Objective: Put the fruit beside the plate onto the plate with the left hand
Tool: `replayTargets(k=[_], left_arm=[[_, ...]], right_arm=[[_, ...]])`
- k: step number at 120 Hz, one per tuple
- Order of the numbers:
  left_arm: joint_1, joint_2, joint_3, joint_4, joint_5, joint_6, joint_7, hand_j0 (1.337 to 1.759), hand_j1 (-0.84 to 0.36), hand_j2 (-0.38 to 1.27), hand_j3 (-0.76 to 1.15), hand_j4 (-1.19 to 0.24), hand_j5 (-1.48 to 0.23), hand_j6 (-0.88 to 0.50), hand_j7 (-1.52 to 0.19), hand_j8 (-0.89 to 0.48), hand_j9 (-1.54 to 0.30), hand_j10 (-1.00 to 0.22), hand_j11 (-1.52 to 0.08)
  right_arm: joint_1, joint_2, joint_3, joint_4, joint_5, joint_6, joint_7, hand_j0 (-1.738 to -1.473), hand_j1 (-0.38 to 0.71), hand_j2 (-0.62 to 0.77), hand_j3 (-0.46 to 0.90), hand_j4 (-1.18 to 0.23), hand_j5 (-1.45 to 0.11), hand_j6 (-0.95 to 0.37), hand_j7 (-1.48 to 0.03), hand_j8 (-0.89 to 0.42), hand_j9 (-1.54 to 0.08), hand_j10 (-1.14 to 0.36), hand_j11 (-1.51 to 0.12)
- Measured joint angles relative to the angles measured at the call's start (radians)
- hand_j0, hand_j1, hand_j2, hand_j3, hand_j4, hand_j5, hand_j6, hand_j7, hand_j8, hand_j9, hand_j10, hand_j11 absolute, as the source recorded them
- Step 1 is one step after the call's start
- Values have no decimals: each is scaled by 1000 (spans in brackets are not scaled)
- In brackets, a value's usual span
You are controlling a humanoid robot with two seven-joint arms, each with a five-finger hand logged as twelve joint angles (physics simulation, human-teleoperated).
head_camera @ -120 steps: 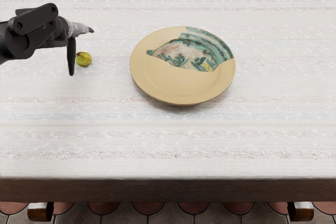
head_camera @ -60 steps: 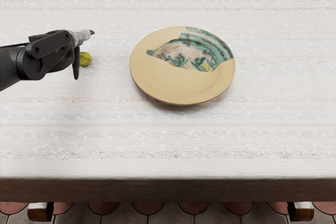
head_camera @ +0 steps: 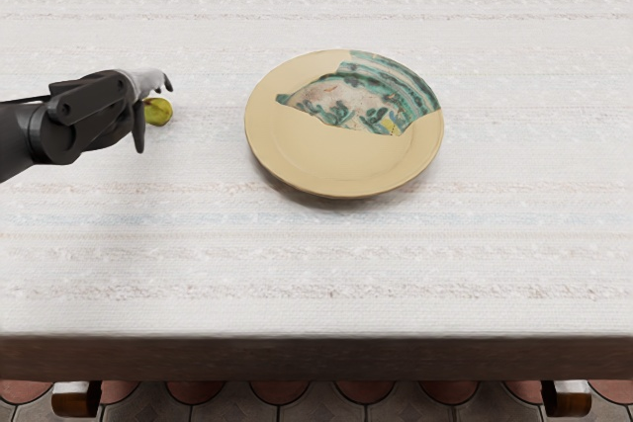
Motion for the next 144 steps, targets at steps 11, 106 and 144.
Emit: replayTargets(k=[11, 106, 144], left_arm=[[1, 0, 1, 8, 0, -1, 0, 1658, 81, 46, 0, -226, -292, -227, -292, -227, -292, -226, -292], [29, -9, 15, 62, -10, 8, -156, 1658, 69, 48, 0, -236, -305, -237, -305, -237, -305, -236, -305], [44, -9, 20, 68, -8, 6, -163, 1658, 43, 54, 0, -265, -328, -222, -329, -184, -334, -260, -333]], right_arm=[[0, 0, 0, 0, 0, 0, 0, -1658, -314, -6, 0, -30, -38, -30, -38, -30, -38, -29, -38], [0, 0, 0, 0, 0, 0, 0, -1658, -314, -6, 0, -30, -38, -30, -38, -30, -38, -29, -38], [0, 0, 0, 0, 0, 0, 0, -1658, -314, -6, 0, -30, -38, -30, -38, -30, -38, -29, -38]])
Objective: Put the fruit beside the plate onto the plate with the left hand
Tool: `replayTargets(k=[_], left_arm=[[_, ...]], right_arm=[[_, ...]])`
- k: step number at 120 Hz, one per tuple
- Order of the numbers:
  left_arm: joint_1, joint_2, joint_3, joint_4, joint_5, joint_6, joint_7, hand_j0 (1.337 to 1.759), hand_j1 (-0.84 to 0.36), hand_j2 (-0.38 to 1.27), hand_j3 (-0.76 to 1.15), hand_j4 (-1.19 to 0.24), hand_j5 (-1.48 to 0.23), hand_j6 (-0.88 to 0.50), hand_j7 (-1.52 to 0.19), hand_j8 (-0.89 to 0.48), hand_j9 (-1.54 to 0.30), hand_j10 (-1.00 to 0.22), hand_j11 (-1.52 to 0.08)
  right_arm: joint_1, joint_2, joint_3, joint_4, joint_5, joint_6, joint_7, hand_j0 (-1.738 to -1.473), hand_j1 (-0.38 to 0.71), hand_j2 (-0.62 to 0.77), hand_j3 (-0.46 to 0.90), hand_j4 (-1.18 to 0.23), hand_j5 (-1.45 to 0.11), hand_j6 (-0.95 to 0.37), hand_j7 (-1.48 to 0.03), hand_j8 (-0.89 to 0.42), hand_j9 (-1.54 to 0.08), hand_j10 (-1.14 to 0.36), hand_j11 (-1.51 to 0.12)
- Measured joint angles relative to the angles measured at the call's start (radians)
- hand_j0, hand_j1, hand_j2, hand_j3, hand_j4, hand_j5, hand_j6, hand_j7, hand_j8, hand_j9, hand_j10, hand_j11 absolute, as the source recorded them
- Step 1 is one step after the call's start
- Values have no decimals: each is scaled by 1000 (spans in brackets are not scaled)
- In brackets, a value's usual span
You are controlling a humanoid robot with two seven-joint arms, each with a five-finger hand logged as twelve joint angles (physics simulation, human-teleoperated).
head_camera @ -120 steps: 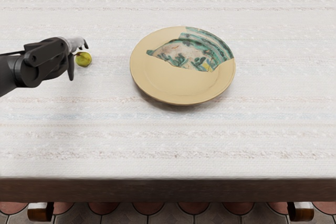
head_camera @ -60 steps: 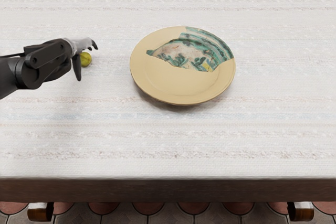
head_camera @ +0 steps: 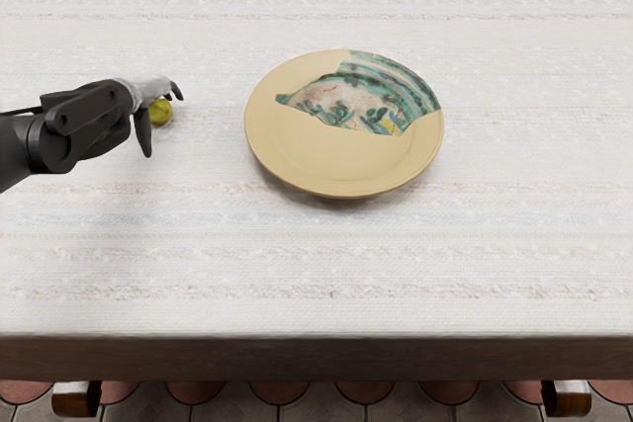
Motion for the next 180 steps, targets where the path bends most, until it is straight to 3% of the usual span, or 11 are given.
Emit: replayTargets(k=[24, 41, 47, 95, 109, 123, 131, 137, 156, 175, 180], left_arm=[[0, 0, 2, -1, 5, -9, 0, 1658, -38, 73, 0, -361, -396, -147, -407, -104, -426, -339, -426], [0, 0, 2, -7, 8, -21, 0, 1658, -79, 87, 0, -434, -410, -101, -434, -5, -465, -233, -477], [0, 1, 2, -8, 8, -29, 0, 1658, -97, 90, 0, -455, -423, -73, -452, 22, -485, -307, -497], [-12, 11, -6, -31, 10, -93, -1, 1658, -202, 119, 0, -587, -495, -184, -537, -153, -591, -534, -622], [-12, 10, -3, -36, 8, -100, 2, 1659, -245, 122, 29, -520, -597, -92, -648, -234, -587, -565, -663], [-20, 15, -1, -43, 7, -126, 4, 1658, -303, 125, 75, -378, -748, -17, -676, -145, -651, -587, -720], [-29, 23, -3, -55, -6, -133, 3, 1658, -328, 127, 57, -434, -740, -147, -640, -213, -645, -596, -744], [-31, 23, -1, -60, -7, -137, 5, 1658, -342, 126, 44, -485, -748, -93, -695, -254, -628, -601, -758], [-30, 23, 4, -72, 0, -141, 10, 1659, -377, 134, 17, -446, -817, 90, -948, -63, -887, -623, -792], [-44, 48, -1, -100, -29, -154, 7, 1657, -420, 134, 10, -544, -835, -269, -888, -343, -875, -649, -839], [-44, 49, -1, -106, -31, -155, 8, 1657, -417, 156, 8, -569, -844, -239, -927, -368, -877, -653, -848]], right_arm=[[0, 0, 0, 0, 0, 0, 0, -1658, -314, -6, 0, -30, -38, -30, -38, -30, -38, -30, -38], [0, 0, 0, 0, 0, 0, -1, -1658, -314, -6, 0, -30, -38, -30, -38, -30, -38, -30, -38], [0, 0, 0, 0, 0, 0, -1, -1658, -314, -6, 0, -30, -38, -30, -38, -30, -38, -30, -38], [0, 0, 0, 0, 0, 0, 0, -1658, -314, -6, 0, -30, -38, -30, -38, -30, -38, -30, -38], [0, 0, 0, 0, 0, 0, 0, -1658, -314, -6, 0, -30, -38, -30, -38, -30, -38, -30, -38], [0, 0, 0, 0, 0, 0, 0, -1658, -314, -6, 0, -30, -38, -30, -38, -30, -38, -29, -38], [0, 0, 0, 0, 0, 0, 0, -1658, -314, -6, 0, -30, -38, -30, -38, -30, -38, -29, -38], [0, 0, 0, 0, 0, 0, 0, -1658, -314, -6, 0, -30, -38, -30, -38, -30, -38, -29, -38], [0, 0, 0, 0, 0, 0, 0, -1658, -314, -6, 0, -30, -38, -30, -38, -30, -38, -29, -38], [0, 0, 0, 0, 0, 0, 0, -1658, -314, -6, 0, -30, -38, -30, -38, -30, -38, -29, -38], [0, 0, 0, 0, 0, 0, -1, -1658, -314, -6, 0, -30, -38, -30, -38, -30, -38, -29, -38]])
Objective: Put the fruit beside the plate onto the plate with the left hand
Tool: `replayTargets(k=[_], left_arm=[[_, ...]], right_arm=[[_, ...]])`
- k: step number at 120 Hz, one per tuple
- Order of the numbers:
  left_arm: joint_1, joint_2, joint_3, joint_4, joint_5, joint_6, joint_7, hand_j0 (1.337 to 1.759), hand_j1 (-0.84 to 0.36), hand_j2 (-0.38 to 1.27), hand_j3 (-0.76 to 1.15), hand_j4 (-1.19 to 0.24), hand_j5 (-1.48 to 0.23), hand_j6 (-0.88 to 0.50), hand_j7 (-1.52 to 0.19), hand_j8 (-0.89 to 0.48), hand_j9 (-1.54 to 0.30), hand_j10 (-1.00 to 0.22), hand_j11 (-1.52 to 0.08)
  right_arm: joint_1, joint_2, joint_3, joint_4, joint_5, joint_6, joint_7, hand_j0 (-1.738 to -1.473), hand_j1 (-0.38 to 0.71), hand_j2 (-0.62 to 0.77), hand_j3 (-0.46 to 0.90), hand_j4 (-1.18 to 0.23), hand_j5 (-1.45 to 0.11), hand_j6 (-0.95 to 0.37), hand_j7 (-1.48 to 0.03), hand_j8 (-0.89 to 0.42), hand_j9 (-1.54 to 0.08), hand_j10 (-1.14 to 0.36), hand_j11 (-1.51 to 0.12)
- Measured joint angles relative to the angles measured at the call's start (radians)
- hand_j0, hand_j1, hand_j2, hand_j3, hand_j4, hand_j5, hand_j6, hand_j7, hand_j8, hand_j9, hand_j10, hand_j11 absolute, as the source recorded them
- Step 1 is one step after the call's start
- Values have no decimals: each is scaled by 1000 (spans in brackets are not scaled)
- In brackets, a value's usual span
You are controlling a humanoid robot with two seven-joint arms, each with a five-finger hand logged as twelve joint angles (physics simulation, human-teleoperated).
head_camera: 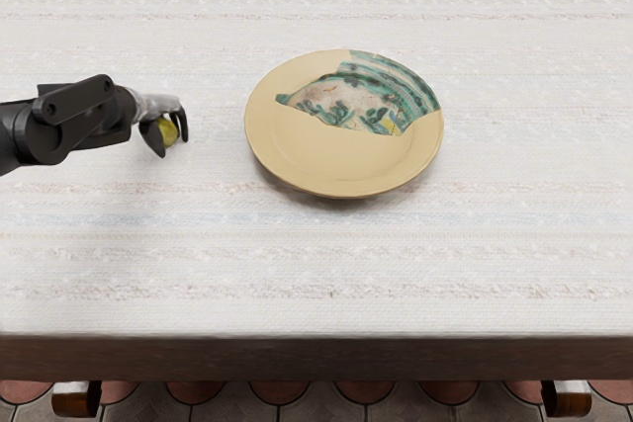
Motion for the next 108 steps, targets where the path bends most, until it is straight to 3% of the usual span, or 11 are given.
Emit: replayTargets(k=[7, 16, 33, 53, 92, 108], left_arm=[[1, 4, 1, -9, 0, 0, 1, 1657, -424, 178, 6, -612, -840, -137, -1073, -344, -852, -662, -863], [-7, 19, 0, -23, -7, -2, 0, 1657, -428, 203, 4, -645, -867, -294, -1013, -375, -897, -677, -887], [-27, 39, 0, -46, -24, -19, 0, 1654, -390, 269, 2, -709, -927, -368, -1012, -409, -959, -715, -955], [-37, 46, 1, -61, -65, -64, 1, 1651, -424, 337, 1, -779, -1039, -311, -1093, -340, -1059, -784, -1059], [-143, 62, -4, -67, -155, -166, 2, 1646, -336, 156, 0, -834, -1155, -328, -1169, -331, -1174, -804, -1159], [-189, 54, -7, -67, -165, -185, 1, 1646, -388, 282, 0, -840, -1170, -288, -1168, -308, -1183, -793, -1175]], right_arm=[[0, 0, 0, 0, 0, 0, 0, -1658, -314, -6, 0, -30, -38, -30, -38, -30, -38, -29, -38], [0, 0, 0, 0, 0, 0, 0, -1658, -314, -6, 0, -30, -38, -30, -38, -30, -38, -29, -38], [0, 0, 0, 0, 0, 0, 0, -1658, -314, -6, 0, -30, -38, -30, -38, -30, -38, -29, -38], [0, 0, 0, 0, 0, 0, 1, -1658, -314, -6, 0, -30, -38, -30, -38, -30, -38, -29, -38], [0, 0, 0, 0, 0, 0, 0, -1658, -314, -6, 0, -30, -38, -30, -38, -30, -38, -29, -38], [0, 0, 0, 0, 0, 0, 0, -1658, -314, -6, 0, -30, -38, -30, -38, -30, -38, -29, -38]])
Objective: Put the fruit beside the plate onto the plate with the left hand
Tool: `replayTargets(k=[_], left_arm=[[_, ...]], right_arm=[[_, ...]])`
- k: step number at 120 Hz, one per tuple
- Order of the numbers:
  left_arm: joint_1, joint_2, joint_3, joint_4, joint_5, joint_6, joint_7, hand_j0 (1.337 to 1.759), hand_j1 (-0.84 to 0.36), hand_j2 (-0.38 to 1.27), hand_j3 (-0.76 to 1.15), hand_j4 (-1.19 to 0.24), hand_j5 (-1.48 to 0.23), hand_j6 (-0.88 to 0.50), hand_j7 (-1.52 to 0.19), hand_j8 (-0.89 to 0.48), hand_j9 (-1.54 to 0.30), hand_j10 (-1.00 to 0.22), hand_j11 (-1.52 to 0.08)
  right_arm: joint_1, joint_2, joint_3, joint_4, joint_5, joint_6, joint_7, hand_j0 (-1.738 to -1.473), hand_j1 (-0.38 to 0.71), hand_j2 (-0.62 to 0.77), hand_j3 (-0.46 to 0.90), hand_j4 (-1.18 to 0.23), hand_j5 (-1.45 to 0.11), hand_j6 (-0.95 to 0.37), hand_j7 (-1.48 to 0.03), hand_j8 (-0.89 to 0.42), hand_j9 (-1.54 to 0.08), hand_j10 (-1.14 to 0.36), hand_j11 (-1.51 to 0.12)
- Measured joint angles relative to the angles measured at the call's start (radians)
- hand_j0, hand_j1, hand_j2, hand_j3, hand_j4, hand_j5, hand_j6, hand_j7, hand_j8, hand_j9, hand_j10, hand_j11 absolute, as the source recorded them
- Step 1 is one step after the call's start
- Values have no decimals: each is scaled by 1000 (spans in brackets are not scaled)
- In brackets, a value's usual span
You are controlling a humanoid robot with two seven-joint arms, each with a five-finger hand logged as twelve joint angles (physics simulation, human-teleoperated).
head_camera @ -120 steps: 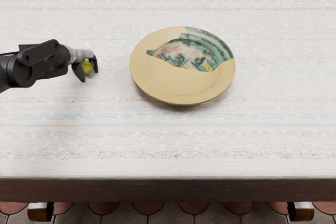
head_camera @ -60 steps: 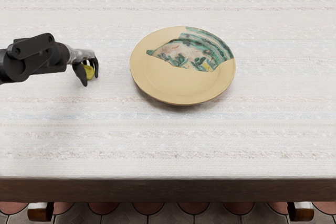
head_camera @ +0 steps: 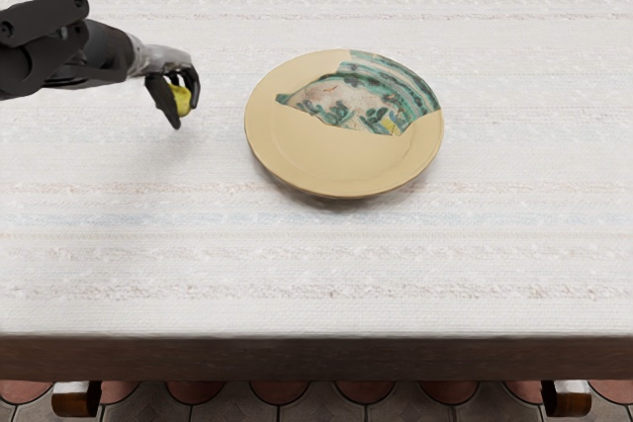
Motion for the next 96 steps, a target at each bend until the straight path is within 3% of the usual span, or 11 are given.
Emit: replayTargets(k=[28, 52, 74, 96], left_arm=[[-76, -65, -14, 0, -3, -27, 0, 1648, -382, 254, 0, -839, -1197, -283, -1165, -300, -1178, -806, -1179], [-102, -182, -31, 2, -4, -29, 2, 1648, -369, 249, 0, -833, -1216, -294, -1168, -313, -1177, -817, -1182], [-105, -280, -42, 19, -5, -22, 7, 1648, -352, 237, 0, -827, -1232, -306, -1170, -323, -1175, -825, -1183], [-98, -285, -50, 55, 5, -16, 9, 1646, -349, 222, 0, -838, -1208, -308, -1176, -319, -1186, -828, -1192]], right_arm=[[0, 0, 0, 0, 0, 0, 0, -1658, -314, -6, 0, -30, -38, -30, -38, -30, -38, -29, -38], [0, 0, 0, 0, 0, 0, 0, -1658, -314, -6, 0, -30, -38, -30, -38, -30, -38, -29, -38], [0, 0, 0, 0, 0, 0, 0, -1658, -314, -6, 0, -30, -38, -30, -38, -30, -38, -30, -38], [0, 0, 0, 0, 0, 0, 0, -1658, -314, -6, 0, -30, -38, -30, -38, -30, -38, -30, -38]])
